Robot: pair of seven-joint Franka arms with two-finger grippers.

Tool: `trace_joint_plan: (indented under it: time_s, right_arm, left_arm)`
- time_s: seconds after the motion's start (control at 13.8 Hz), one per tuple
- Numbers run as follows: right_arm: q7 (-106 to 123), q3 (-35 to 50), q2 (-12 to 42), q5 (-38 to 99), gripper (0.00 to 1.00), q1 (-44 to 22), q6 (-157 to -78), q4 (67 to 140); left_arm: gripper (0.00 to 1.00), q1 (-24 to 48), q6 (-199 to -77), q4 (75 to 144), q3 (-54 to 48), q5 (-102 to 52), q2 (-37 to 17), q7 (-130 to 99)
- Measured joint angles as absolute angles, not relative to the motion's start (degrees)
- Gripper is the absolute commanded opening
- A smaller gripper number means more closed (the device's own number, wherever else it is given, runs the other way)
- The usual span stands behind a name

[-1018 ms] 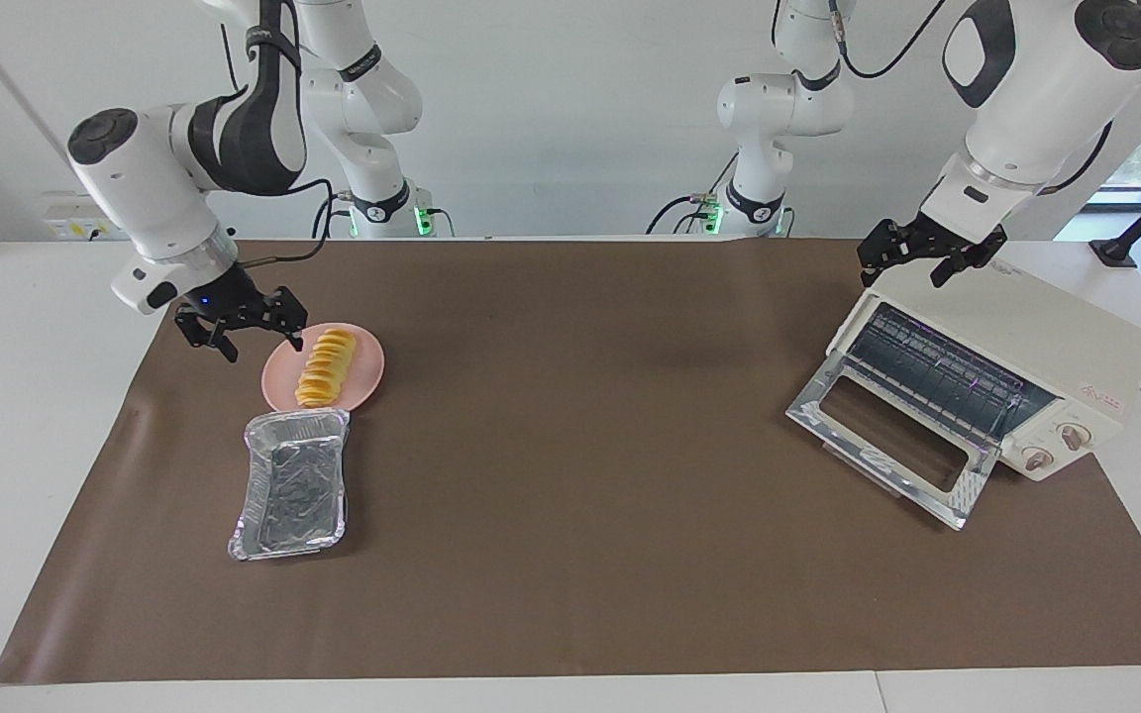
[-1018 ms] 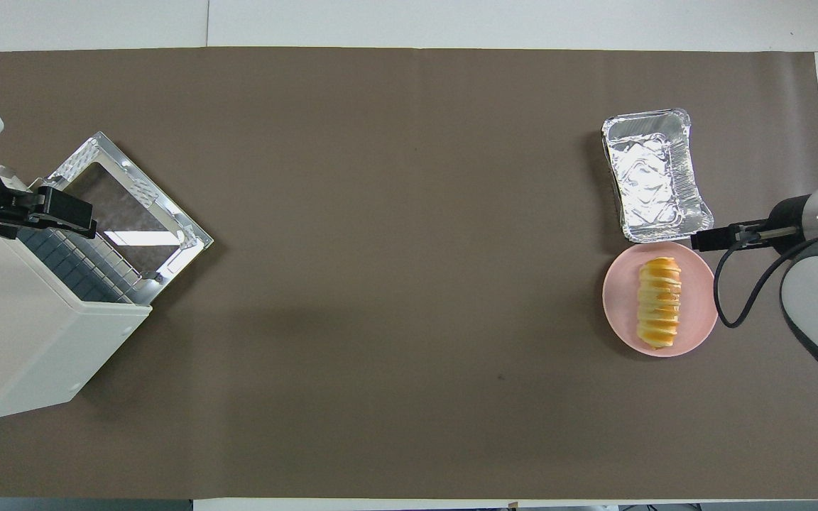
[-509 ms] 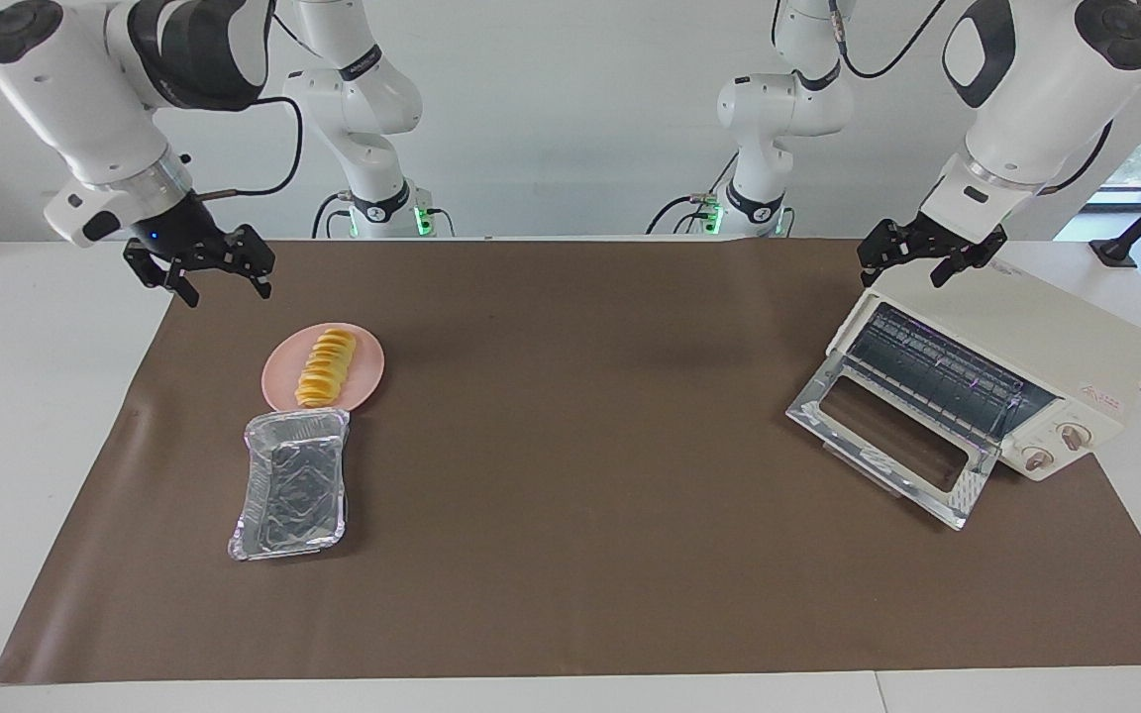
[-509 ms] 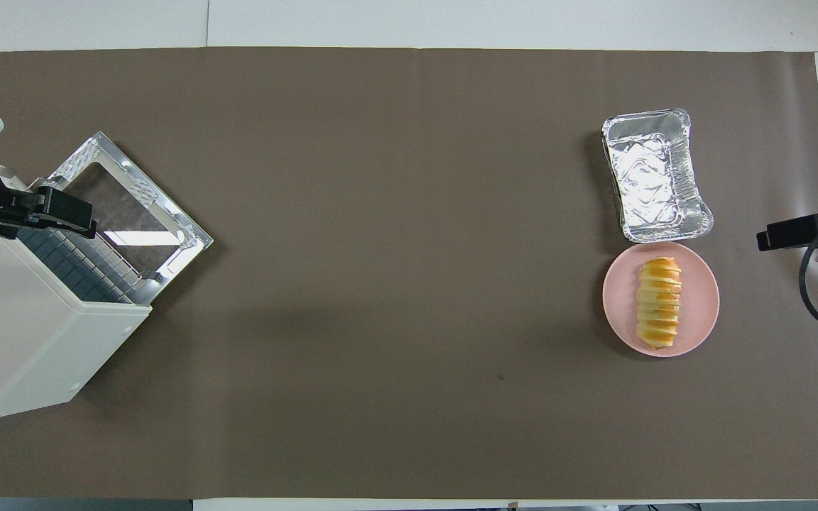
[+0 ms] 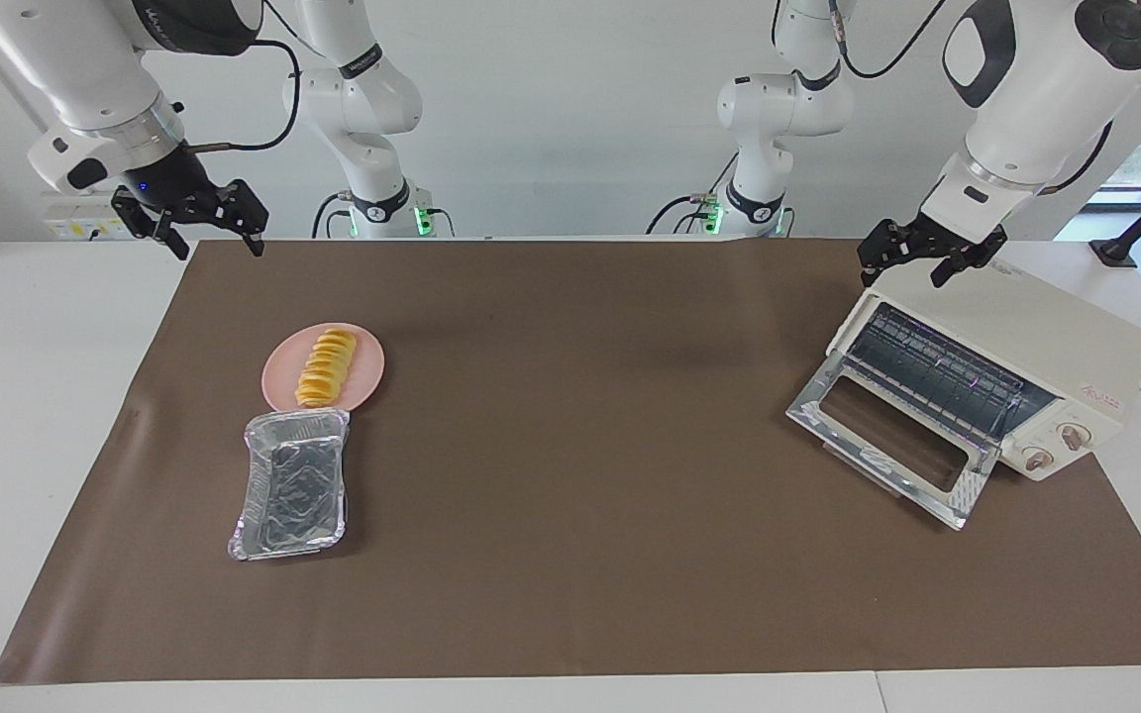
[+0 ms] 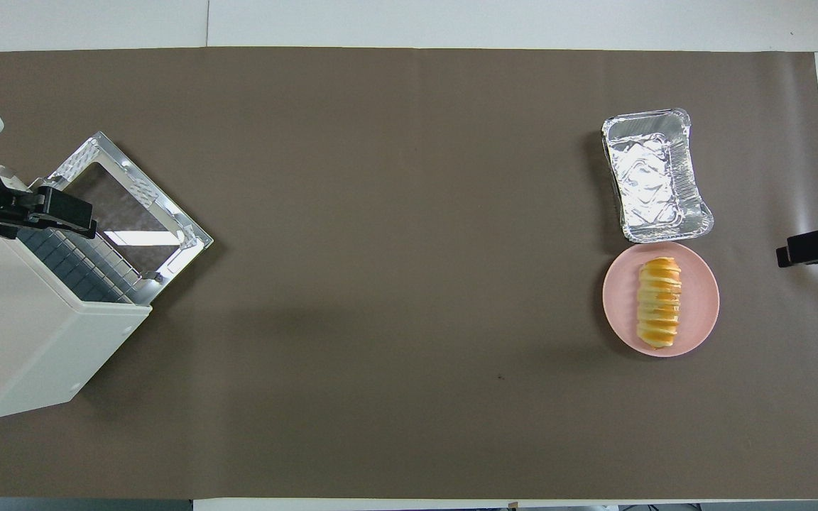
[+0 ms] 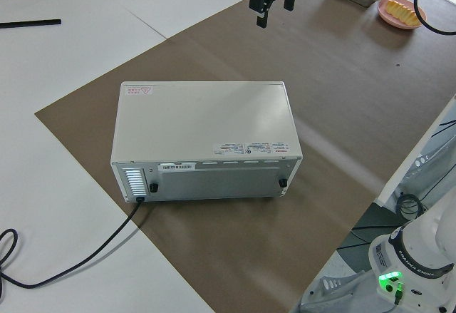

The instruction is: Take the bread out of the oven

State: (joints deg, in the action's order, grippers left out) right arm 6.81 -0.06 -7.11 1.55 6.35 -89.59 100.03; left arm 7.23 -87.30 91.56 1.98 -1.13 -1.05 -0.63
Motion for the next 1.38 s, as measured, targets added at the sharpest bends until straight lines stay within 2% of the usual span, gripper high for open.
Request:
trace_joint_plan:
  time_s: [1.38]
  right_arm:
    - [6.8, 0.03, -7.02, -1.56, 1.0, 6.34, -88.12, 100.02]
  left_arm:
    - [1.0, 7.23, -87.3, 91.56, 1.98, -1.13, -1.05, -0.64]
